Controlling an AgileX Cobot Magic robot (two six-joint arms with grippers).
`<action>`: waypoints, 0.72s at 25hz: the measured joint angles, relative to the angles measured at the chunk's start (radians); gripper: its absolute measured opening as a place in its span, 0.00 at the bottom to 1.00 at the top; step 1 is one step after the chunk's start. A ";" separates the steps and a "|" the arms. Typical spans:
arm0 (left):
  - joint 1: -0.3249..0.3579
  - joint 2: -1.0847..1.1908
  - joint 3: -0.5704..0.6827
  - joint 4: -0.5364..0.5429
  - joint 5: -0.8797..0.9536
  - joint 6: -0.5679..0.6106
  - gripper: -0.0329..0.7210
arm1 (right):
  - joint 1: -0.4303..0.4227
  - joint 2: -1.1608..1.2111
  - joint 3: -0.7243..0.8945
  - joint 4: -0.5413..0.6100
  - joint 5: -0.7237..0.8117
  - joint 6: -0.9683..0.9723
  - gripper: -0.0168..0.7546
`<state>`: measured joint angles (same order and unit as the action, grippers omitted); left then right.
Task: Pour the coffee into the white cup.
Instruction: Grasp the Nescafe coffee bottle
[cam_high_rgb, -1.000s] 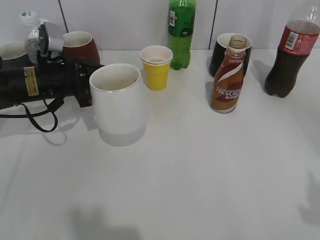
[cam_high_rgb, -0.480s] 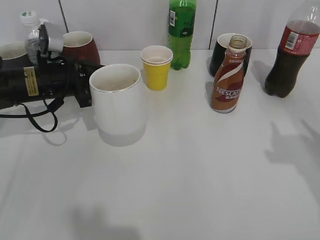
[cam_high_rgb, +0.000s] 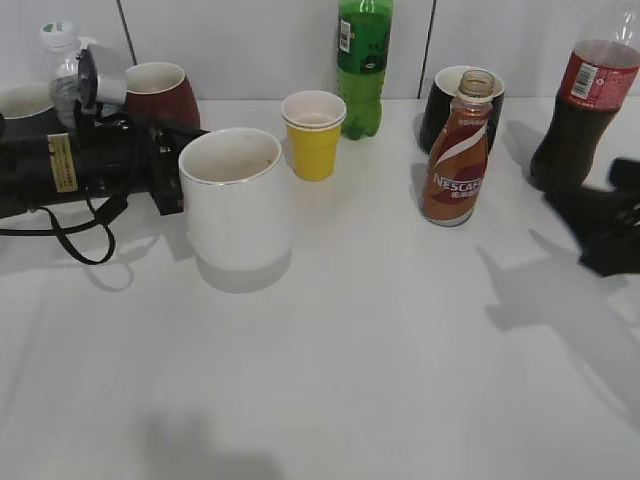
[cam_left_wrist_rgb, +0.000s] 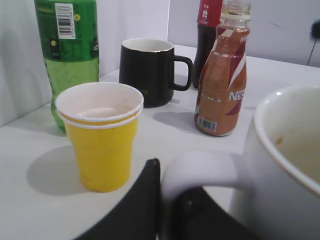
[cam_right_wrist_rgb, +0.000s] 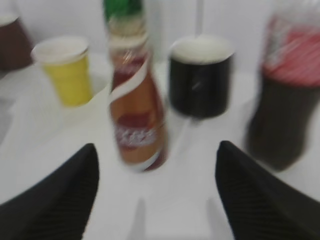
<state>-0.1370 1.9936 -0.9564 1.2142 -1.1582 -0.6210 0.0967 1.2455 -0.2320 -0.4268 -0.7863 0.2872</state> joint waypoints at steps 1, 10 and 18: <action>0.000 0.000 0.000 0.000 0.000 0.000 0.09 | 0.000 0.064 0.000 -0.017 -0.046 0.008 0.77; 0.000 0.000 0.000 0.001 0.003 0.000 0.09 | 0.007 0.416 -0.151 -0.152 -0.195 0.022 0.89; 0.000 0.000 0.000 0.001 0.003 0.000 0.09 | 0.007 0.581 -0.295 -0.194 -0.201 0.022 0.89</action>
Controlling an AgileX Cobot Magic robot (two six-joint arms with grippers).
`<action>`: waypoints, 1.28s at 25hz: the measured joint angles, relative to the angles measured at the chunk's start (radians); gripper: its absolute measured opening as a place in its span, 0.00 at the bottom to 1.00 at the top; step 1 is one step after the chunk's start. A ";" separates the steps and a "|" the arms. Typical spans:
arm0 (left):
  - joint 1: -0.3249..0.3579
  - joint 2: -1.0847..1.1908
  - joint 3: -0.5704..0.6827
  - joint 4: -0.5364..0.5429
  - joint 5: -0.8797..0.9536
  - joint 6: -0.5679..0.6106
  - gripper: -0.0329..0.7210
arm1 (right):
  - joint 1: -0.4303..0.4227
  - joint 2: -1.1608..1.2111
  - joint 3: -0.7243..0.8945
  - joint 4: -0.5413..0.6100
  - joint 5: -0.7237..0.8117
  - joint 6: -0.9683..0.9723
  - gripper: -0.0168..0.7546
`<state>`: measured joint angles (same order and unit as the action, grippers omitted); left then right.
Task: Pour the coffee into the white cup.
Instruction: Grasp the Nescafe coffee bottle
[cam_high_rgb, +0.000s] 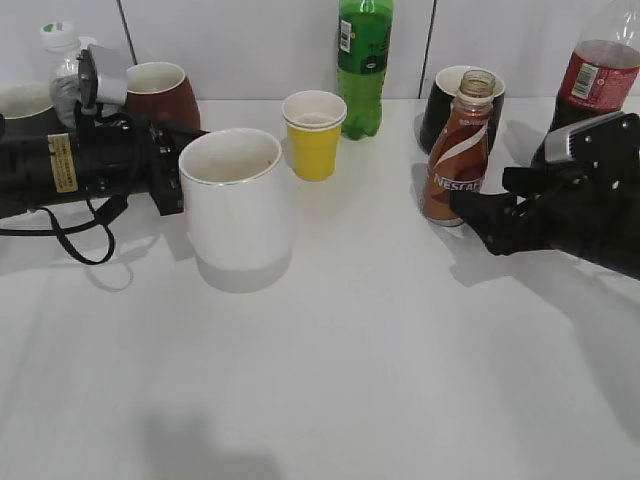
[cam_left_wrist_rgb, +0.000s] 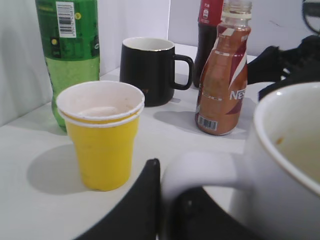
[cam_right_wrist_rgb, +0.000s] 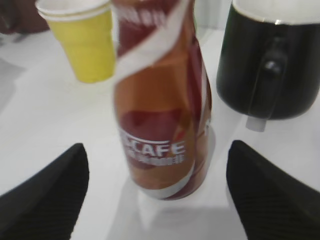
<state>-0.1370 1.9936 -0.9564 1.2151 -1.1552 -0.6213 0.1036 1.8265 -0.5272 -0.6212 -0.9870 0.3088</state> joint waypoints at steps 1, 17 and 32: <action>0.000 0.000 0.000 0.000 0.000 0.000 0.09 | 0.000 0.020 -0.014 -0.003 0.000 0.000 0.89; 0.000 0.000 0.000 0.001 0.002 0.000 0.09 | 0.082 0.205 -0.277 -0.042 0.040 0.018 0.82; 0.000 0.000 0.000 0.001 -0.006 0.000 0.09 | 0.082 0.204 -0.278 -0.028 0.041 0.034 0.71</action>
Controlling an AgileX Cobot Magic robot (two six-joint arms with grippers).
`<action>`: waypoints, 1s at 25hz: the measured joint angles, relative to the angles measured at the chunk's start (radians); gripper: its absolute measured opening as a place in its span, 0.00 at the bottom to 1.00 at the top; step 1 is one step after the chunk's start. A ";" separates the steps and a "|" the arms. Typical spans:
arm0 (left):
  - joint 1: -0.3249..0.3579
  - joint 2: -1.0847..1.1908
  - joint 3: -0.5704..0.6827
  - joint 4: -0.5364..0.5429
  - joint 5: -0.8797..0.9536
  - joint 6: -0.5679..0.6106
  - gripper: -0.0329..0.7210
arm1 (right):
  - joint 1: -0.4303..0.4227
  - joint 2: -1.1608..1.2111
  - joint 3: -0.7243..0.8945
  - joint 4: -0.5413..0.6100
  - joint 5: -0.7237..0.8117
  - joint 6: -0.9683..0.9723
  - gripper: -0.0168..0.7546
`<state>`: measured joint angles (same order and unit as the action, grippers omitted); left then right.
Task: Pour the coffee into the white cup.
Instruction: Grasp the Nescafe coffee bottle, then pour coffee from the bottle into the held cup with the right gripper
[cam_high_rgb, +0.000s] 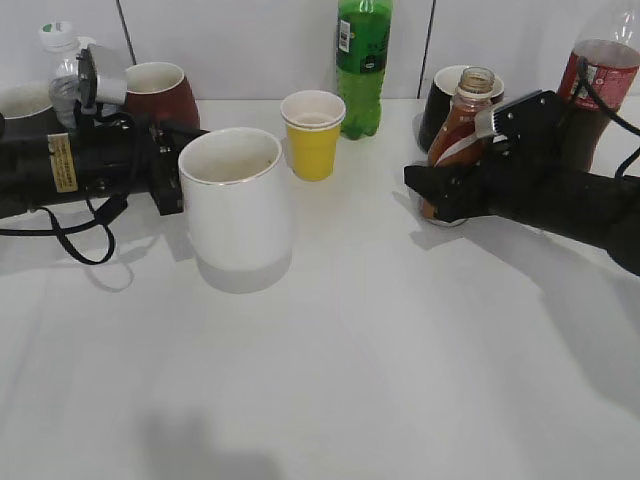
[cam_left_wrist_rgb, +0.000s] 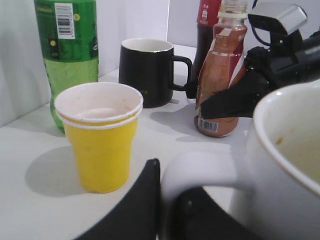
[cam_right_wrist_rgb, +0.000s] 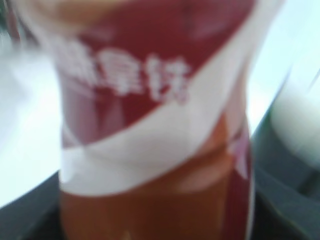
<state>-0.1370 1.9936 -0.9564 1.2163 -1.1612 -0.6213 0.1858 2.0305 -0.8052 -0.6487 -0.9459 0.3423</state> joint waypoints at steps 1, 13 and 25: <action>-0.001 0.000 0.000 0.000 -0.002 0.000 0.09 | 0.000 -0.009 0.003 -0.009 0.009 0.005 0.71; -0.150 0.000 -0.104 0.000 0.000 -0.058 0.09 | 0.000 -0.420 0.006 -0.212 0.248 0.010 0.71; -0.362 0.000 -0.212 -0.071 0.197 -0.087 0.09 | 0.000 -0.605 0.007 -0.329 0.394 -0.204 0.71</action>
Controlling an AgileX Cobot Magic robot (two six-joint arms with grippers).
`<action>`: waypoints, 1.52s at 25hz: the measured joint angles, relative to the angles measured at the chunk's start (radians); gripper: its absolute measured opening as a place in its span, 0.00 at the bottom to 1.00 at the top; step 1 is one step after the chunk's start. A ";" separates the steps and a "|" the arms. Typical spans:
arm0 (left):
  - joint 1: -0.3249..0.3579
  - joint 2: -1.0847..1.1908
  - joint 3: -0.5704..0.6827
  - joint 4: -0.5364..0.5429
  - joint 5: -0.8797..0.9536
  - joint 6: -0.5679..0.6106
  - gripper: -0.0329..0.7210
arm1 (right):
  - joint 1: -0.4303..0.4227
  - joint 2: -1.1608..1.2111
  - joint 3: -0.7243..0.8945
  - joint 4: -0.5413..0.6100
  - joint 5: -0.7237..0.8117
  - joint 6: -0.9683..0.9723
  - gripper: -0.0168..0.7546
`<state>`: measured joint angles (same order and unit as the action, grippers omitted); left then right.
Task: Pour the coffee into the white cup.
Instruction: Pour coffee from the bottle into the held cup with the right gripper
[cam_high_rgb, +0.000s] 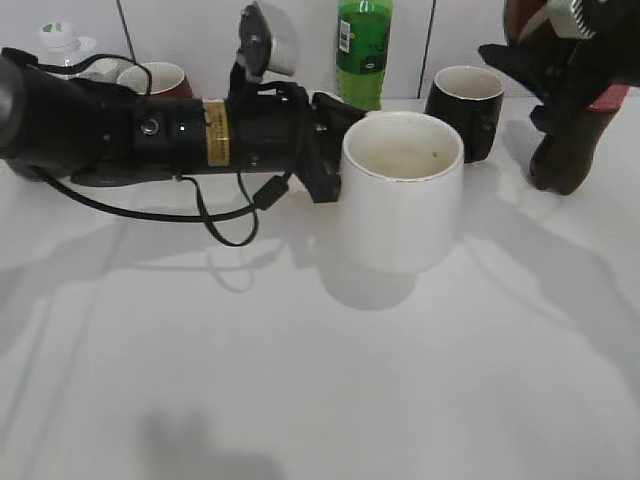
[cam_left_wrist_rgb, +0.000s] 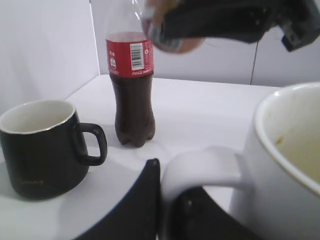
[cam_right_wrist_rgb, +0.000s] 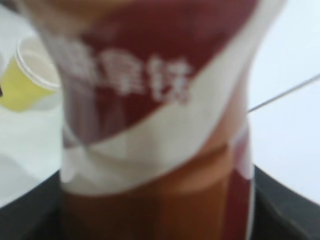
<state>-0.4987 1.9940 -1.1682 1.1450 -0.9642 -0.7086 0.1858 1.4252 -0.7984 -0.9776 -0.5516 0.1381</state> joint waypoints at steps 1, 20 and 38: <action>-0.009 0.000 -0.006 -0.004 0.013 0.000 0.09 | 0.000 -0.005 0.000 -0.001 0.000 -0.030 0.71; -0.050 0.000 -0.026 -0.055 0.078 -0.003 0.09 | 0.000 -0.016 0.000 -0.001 0.015 -0.561 0.71; -0.050 0.000 -0.026 -0.052 0.044 -0.003 0.09 | 0.000 -0.016 0.000 -0.001 0.015 -0.792 0.71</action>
<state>-0.5490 1.9940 -1.1937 1.0929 -0.9199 -0.7117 0.1858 1.4093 -0.7984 -0.9786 -0.5370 -0.6543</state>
